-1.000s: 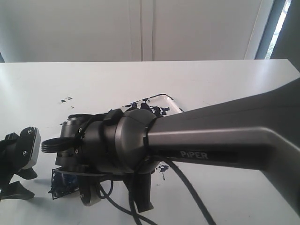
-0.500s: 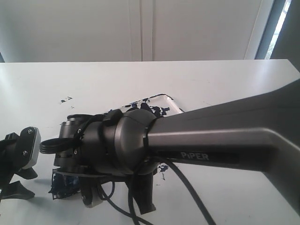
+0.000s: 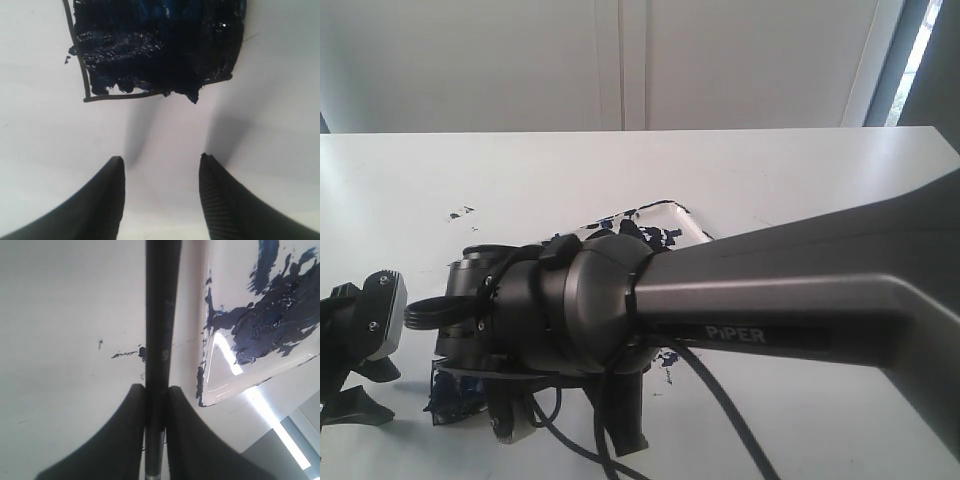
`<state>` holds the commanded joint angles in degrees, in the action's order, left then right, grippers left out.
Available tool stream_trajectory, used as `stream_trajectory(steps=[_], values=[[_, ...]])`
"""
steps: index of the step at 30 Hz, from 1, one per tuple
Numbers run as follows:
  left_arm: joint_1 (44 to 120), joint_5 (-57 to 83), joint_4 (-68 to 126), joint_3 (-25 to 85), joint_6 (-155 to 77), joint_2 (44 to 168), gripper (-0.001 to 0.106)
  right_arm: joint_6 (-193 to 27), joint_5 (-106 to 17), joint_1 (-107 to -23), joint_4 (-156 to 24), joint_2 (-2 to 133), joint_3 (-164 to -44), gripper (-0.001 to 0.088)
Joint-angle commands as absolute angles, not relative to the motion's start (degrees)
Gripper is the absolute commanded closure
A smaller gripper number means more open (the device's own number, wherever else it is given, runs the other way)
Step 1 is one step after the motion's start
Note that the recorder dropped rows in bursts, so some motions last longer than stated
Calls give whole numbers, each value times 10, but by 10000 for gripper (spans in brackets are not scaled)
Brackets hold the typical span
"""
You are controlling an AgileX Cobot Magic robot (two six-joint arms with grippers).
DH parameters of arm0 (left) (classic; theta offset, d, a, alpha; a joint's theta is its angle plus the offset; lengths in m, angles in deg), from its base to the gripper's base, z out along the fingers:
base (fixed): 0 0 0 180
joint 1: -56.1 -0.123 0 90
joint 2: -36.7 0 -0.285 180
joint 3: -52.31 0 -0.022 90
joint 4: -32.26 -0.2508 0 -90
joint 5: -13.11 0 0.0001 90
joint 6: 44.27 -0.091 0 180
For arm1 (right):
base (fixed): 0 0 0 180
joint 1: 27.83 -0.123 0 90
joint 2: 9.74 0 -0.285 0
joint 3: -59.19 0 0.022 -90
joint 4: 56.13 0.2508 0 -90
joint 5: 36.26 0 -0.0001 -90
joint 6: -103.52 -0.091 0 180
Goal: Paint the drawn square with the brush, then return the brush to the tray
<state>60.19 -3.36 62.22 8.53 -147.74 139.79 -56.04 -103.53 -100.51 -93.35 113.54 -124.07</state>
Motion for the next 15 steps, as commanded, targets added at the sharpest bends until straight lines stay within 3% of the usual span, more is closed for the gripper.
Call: stream_trajectory(steps=[15], values=[[602,-34,622,85,-1477,1398,534,-588,-1062,-1004,-971,1135,-1241,868]])
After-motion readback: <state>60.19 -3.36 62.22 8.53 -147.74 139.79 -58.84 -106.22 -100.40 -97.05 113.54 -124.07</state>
